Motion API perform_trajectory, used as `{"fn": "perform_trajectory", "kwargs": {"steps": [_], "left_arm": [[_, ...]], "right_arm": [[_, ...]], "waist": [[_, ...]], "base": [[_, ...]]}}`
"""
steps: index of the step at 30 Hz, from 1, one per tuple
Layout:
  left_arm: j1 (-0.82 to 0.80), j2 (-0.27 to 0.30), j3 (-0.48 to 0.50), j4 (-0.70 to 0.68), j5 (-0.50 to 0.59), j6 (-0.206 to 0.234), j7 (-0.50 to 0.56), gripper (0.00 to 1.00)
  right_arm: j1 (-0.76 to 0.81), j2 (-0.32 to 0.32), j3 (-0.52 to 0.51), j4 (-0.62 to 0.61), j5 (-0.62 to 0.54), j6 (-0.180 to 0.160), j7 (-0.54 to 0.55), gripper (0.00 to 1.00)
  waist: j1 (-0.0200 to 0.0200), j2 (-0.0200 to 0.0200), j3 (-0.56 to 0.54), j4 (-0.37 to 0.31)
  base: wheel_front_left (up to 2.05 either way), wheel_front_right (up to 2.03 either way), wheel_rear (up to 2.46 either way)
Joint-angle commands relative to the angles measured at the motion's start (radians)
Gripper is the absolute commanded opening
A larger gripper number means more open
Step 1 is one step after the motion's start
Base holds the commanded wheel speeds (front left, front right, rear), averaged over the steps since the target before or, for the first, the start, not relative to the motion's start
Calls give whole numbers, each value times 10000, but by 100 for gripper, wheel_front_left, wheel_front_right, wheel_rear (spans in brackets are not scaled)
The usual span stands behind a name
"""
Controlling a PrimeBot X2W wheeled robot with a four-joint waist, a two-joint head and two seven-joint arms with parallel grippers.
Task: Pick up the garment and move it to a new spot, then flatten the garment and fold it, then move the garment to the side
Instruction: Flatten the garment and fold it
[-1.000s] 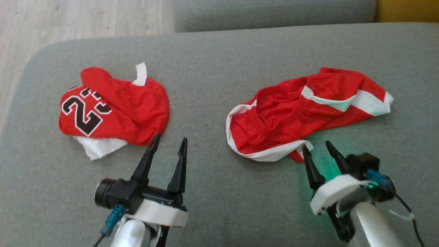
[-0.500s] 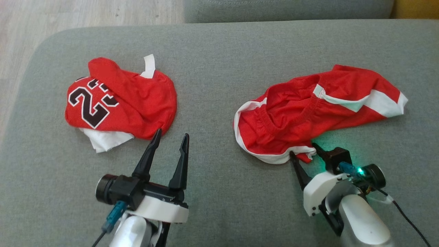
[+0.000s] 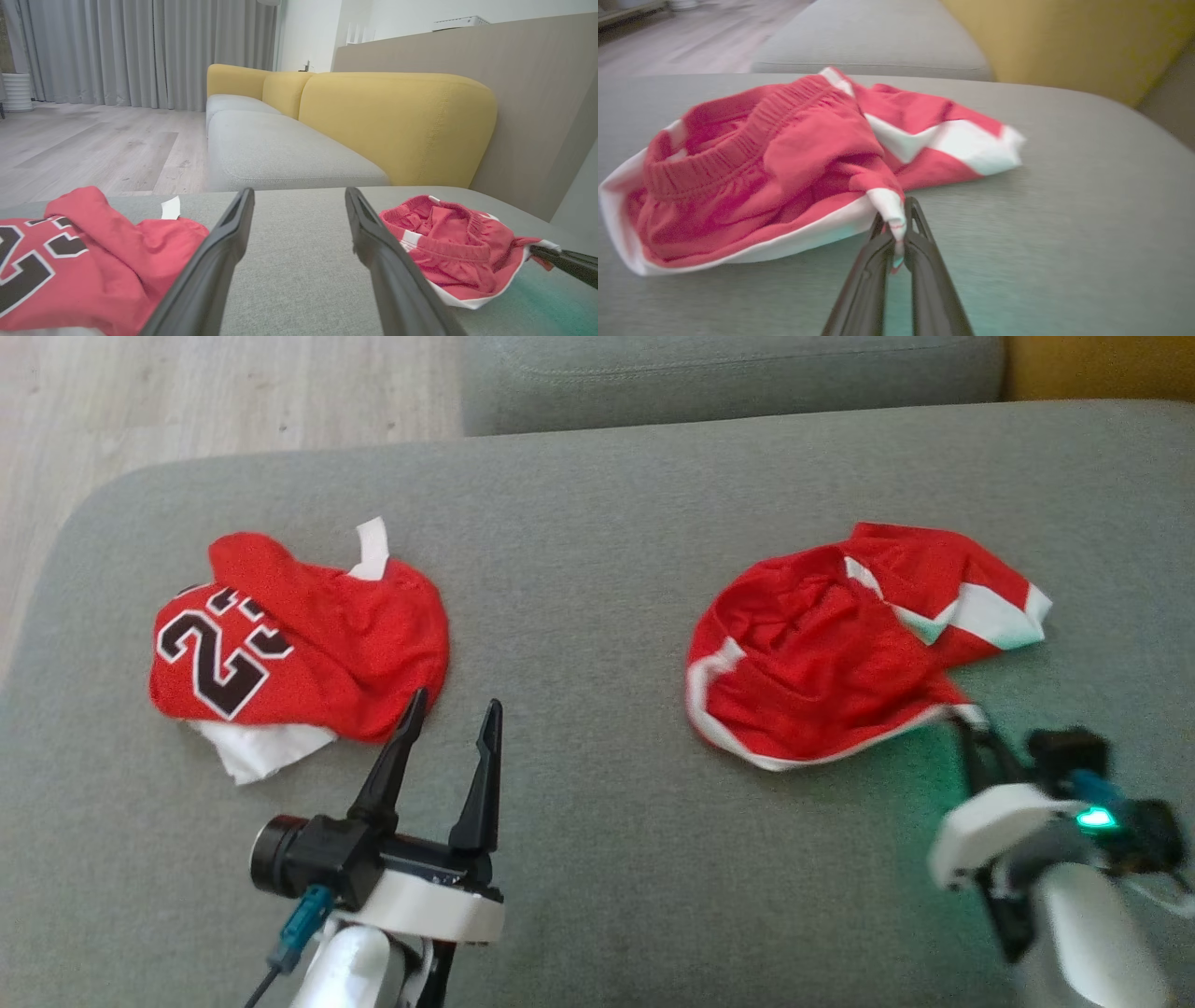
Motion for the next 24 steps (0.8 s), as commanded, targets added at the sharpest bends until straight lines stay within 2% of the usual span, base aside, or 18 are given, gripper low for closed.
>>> {"fn": "perform_trajectory", "kwargs": {"steps": [1, 4, 5, 7, 8, 9, 10, 15, 20, 24], "left_arm": [[-186, -16, 387, -349, 51, 70, -51, 100], [-128, -16, 390, -380, 63, 47, -51, 100], [-116, -16, 383, -387, 63, 49, -51, 100], [-120, -16, 383, -403, 46, 57, -51, 100], [-127, -16, 368, -405, 34, 52, -51, 100], [-136, -16, 344, -399, 25, 44, -51, 100], [-147, -16, 324, -390, 19, 41, -51, 100], [-183, -16, 296, -375, 13, 38, -51, 100], [-206, -16, 258, -332, 29, 18, -51, 100], [-243, -16, 208, -315, 33, 7, -51, 100]], "right_arm": [[127, -24, -523, -798, -451, -9, 132, 0], [494, -24, -1661, -1737, -1034, -9, 567, 0], [735, -24, -2237, -2211, -1205, -9, 1028, 0], [944, -24, -2583, -2459, -1236, -9, 1578, 0], [1003, -24, -2722, -2585, -1262, -9, 1710, 4], [1054, -24, -2803, -2719, -1345, -9, 1751, 85], [1075, -24, -2829, -2810, -1283, -9, 1751, 100], [988, -24, -2409, -3174, -546, -9, 1175, 100], [951, -24, -1123, -3434, 862, -9, 251, 100], [921, -24, -465, -3196, 1544, -9, 65, 100]], "waist": [[0, 0, -105, -177], [0, 0, -164, -314], [0, 0, -179, -378], [0, 0, -164, -429], [0, 0, -150, -445], [0, 0, -135, -453], [0, 0, -120, -459], [0, 0, -81, -479], [0, 0, -89, -428], [0, 0, -48, -333]], "base": [[0, 0, 0], [0, 0, 0], [0, 0, 0], [0, 0, 0], [0, 0, 0], [0, 0, 0], [0, 0, 0], [0, 0, 0], [0, 0, 0], [0, 0, 0]]}}
